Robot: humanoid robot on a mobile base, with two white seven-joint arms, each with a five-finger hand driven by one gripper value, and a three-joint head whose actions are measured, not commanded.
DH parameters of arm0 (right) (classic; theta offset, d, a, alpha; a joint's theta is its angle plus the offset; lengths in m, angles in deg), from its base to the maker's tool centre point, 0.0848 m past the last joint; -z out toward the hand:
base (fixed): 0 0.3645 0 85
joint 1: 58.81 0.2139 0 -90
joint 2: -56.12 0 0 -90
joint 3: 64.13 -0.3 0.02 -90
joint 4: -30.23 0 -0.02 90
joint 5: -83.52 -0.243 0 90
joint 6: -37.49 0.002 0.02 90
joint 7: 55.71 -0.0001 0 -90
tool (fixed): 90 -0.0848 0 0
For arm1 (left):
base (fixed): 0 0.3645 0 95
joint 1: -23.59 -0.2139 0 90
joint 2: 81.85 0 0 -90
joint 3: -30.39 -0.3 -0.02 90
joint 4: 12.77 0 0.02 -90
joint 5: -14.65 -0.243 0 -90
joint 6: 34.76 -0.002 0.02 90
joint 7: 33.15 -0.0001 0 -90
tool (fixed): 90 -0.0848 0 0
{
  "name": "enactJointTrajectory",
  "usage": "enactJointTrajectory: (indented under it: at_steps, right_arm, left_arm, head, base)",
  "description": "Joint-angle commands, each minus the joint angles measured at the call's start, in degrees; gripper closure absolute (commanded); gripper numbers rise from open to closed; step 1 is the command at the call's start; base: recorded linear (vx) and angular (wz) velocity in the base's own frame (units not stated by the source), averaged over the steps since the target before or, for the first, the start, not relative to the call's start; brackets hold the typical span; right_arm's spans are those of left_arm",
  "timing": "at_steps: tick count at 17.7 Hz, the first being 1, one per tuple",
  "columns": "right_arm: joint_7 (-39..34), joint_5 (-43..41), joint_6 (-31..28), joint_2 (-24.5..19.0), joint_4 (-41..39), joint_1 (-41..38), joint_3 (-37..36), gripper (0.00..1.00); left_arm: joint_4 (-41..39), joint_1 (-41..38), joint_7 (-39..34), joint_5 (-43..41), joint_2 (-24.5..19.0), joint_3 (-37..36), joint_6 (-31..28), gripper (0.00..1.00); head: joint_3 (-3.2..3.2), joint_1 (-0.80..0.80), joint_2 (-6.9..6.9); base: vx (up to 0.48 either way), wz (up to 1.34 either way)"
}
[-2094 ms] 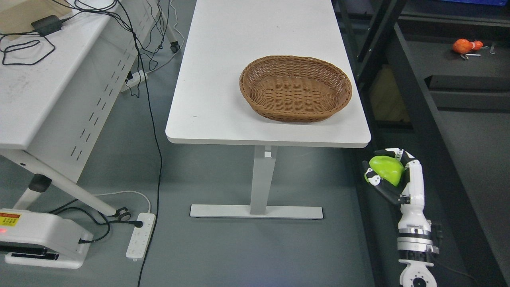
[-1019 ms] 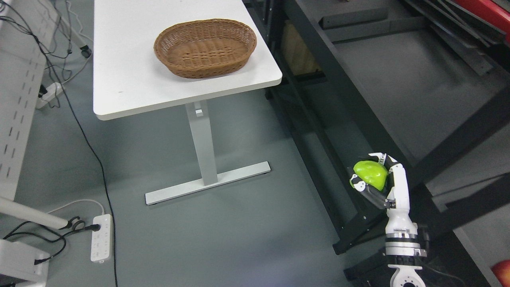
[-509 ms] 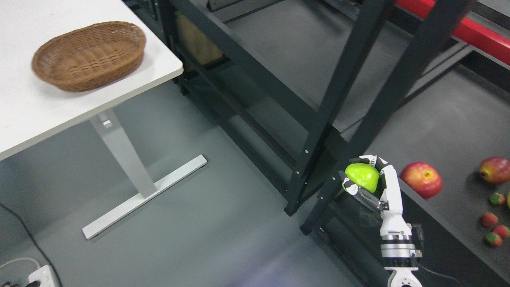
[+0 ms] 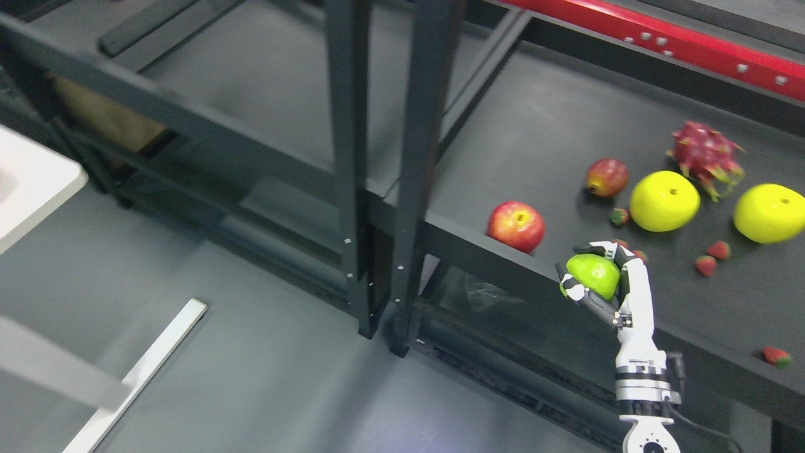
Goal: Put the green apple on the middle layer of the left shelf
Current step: 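Turn toward the fruit shelf holding the apple in the right hand, then lower the green apple onto the shelf beside the pears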
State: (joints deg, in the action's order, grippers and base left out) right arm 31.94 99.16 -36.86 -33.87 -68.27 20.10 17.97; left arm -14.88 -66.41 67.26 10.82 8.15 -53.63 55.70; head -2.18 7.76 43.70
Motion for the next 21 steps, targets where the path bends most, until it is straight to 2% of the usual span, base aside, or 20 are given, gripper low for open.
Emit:
enactJointTrajectory:
  at_steps: [1, 7, 21]
  right_arm:
    - [0.1, 0.0, -0.4, 1.0, 0.1, 0.8, -4.0, 1.0]
    - [0.1, 0.0, -0.5, 1.0, 0.1, 1.2, -5.2, 1.0]
    - [0.1, 0.2, -2.0, 1.0, 0.4, 1.6, -5.0, 1.0]
  left_arm:
    - [0.0, 1.2, 0.0, 0.0, -1.0, 0.0, -0.1, 0.0]
    - [0.0, 1.2, 0.0, 0.0, -1.0, 0.0, 0.0, 0.0]
    - [0.0, 1.2, 0.0, 0.0, -1.0, 0.0, -0.1, 0.0]
  head:
    - [0.0, 0.0, 0.0]
    - [0.0, 0.0, -0.01]
    - [0.0, 0.0, -0.01]
  base:
    - [0.169, -0.67]
    - [0.19, -0.41]
    - [0.163, -0.14]
